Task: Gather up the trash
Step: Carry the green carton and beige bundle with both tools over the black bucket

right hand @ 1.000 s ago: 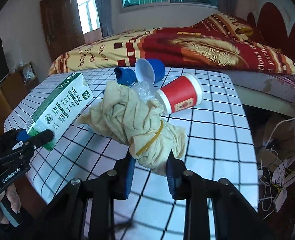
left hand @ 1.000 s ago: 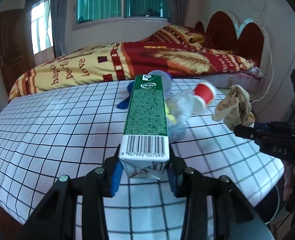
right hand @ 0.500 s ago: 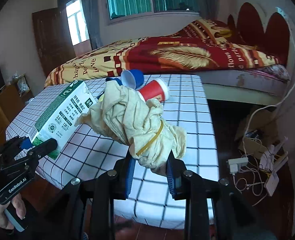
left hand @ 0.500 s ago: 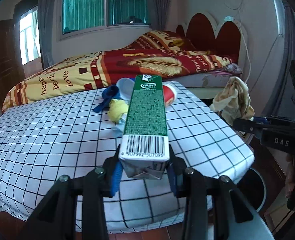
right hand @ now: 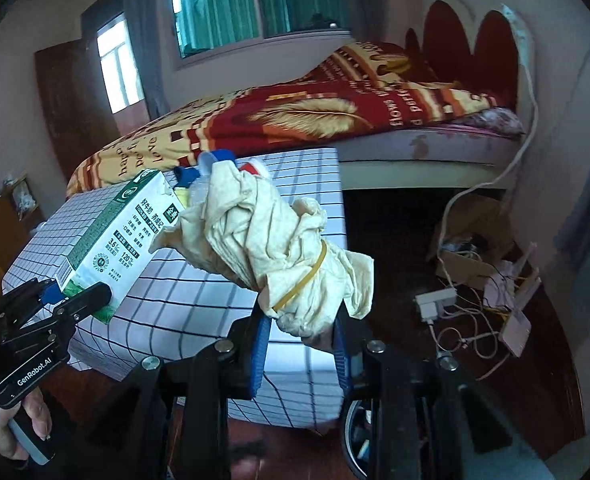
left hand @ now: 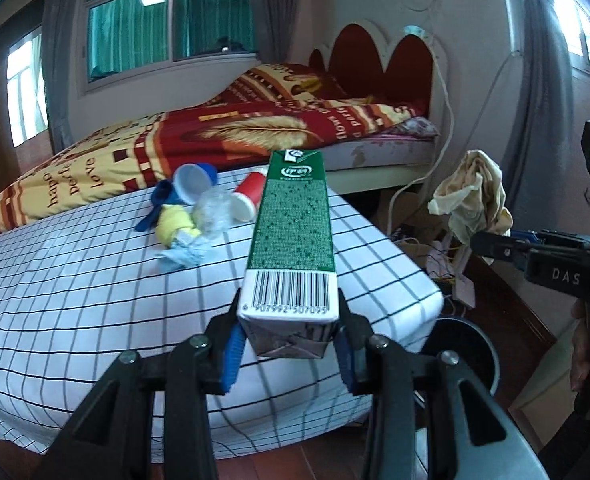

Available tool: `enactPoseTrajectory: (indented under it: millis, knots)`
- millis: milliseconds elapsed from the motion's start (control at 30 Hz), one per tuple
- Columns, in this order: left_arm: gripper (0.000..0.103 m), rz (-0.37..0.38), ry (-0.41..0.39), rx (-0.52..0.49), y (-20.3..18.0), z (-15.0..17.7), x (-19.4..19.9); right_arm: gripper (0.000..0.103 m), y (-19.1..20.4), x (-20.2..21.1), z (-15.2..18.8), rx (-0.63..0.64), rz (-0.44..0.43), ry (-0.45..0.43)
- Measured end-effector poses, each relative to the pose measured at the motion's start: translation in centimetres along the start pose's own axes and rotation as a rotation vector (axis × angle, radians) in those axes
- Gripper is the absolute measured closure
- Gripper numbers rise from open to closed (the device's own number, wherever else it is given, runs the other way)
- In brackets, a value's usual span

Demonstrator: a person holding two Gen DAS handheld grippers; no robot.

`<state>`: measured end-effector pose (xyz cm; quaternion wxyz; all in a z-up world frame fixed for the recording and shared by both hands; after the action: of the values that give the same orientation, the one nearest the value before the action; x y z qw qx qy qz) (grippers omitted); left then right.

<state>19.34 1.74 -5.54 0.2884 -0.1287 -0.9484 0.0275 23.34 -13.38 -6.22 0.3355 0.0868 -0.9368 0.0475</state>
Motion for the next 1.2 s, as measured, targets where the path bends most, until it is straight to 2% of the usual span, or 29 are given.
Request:
enactPoseTrajectory:
  millis: [567, 867, 1200]
  knots:
    - [0.063, 0.151, 0.054, -0.095, -9.7, 1.4, -2.1, 0.073, -10.2, 3.8, 5.0, -0.126, 0.140, 0.031]
    - [0.063, 0.235, 0.130, -0.138, -14.7, 3.7, -4.4, 0.073, -15.3, 4.9, 8.4, -0.188, 0.207, 0.066]
    - [0.063, 0.297, 0.255, -0.156, -18.3, 8.0, -7.8, 0.073, -18.9, 2.8, 13.6, -0.215, 0.243, 0.167]
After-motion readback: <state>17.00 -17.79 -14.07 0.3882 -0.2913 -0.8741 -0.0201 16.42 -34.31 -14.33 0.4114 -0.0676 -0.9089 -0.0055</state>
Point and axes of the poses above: each gripper's, at about its wrist camera, not at the fingertips, and x roughly against the way its jaws point, y to its left, z to its underside, the point moved 9 cm from there along -x, roughly the way its jaws point, and after that the axes turned 11 degrees about z, right-handed, at the moved point
